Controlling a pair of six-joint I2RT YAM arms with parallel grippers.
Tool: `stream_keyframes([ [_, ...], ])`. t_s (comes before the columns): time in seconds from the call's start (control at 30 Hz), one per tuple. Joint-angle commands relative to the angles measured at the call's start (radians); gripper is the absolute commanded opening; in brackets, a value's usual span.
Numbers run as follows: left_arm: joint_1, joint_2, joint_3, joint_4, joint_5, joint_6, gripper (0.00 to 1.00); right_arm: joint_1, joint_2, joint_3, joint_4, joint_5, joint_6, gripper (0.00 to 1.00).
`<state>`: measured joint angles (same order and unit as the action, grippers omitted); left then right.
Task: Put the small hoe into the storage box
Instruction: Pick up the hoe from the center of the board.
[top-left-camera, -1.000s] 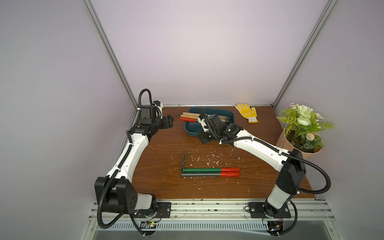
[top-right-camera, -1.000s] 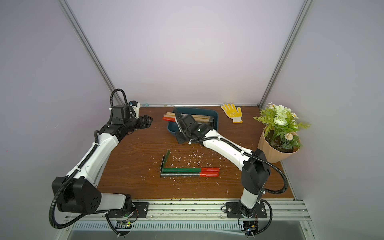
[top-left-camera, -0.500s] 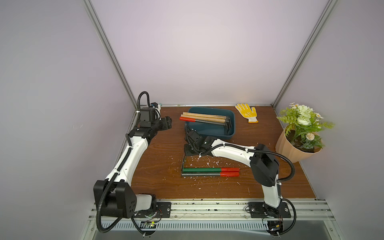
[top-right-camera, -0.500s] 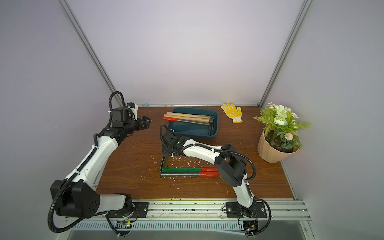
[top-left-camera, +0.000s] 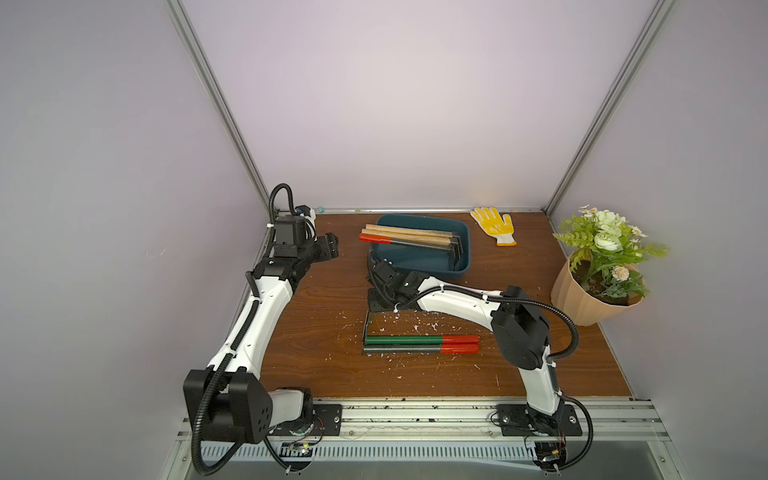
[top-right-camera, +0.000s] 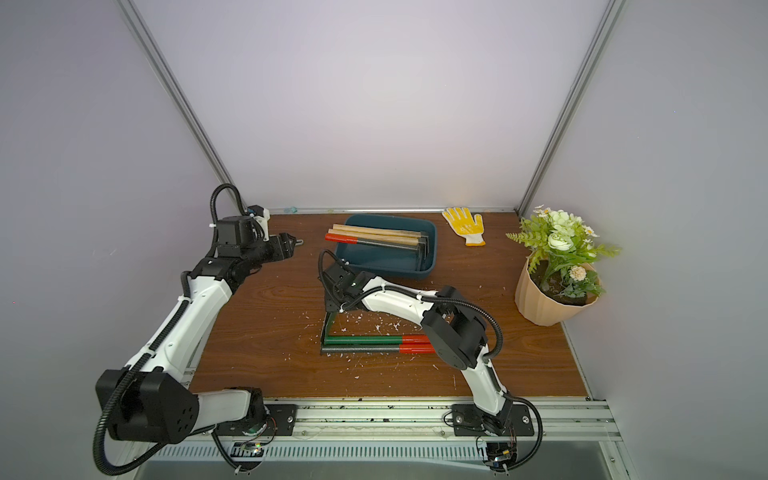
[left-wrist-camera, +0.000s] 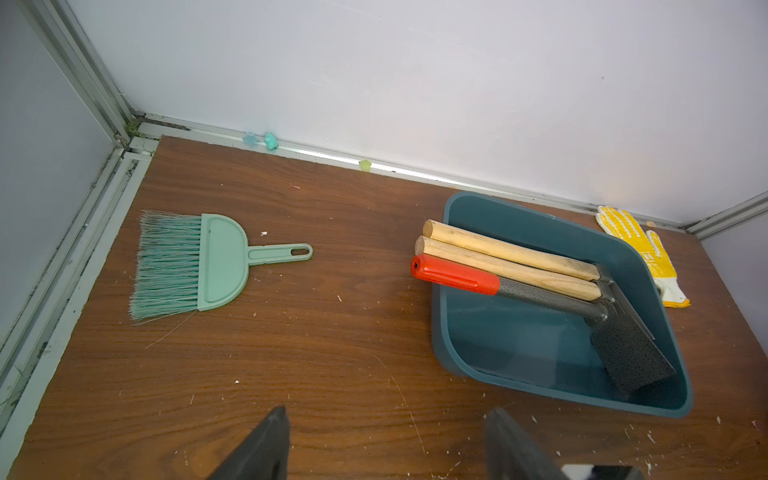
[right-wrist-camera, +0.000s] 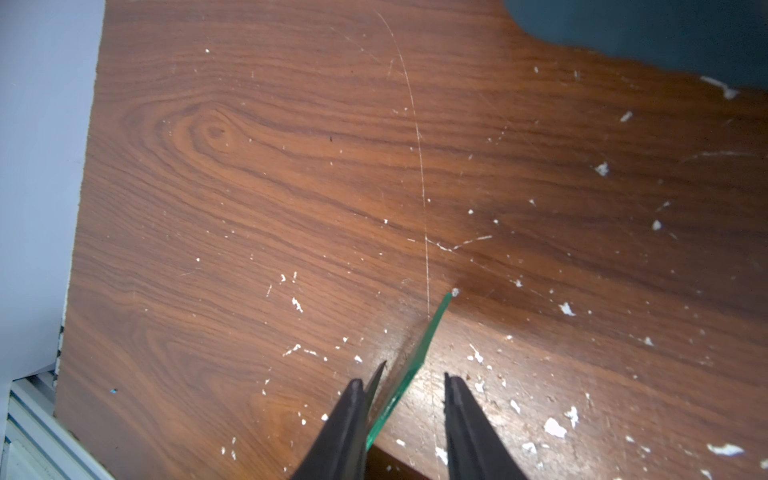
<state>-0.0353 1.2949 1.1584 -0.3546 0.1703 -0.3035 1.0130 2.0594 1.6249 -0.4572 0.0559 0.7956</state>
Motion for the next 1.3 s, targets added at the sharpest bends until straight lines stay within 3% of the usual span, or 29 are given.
stream_keyframes([
  [0.0,0.019,-0.006,-0.008,0.014,0.0,0.0,0.75,0.002,0.013,0.04,-0.02,0.016,0.038,0.36],
  [0.8,0.075,-0.009,-0.043,0.046,0.062,0.01,0.75,0.005,0.164,0.141,-0.053,-0.001,0.063,0.24],
  [1.07,0.077,-0.01,-0.045,0.049,0.061,0.011,0.75,-0.013,0.149,0.116,-0.028,0.017,0.079,0.02],
  [1.27,0.077,-0.012,-0.04,0.047,0.069,0.013,0.75,-0.028,0.121,0.161,-0.064,0.046,0.065,0.0],
])
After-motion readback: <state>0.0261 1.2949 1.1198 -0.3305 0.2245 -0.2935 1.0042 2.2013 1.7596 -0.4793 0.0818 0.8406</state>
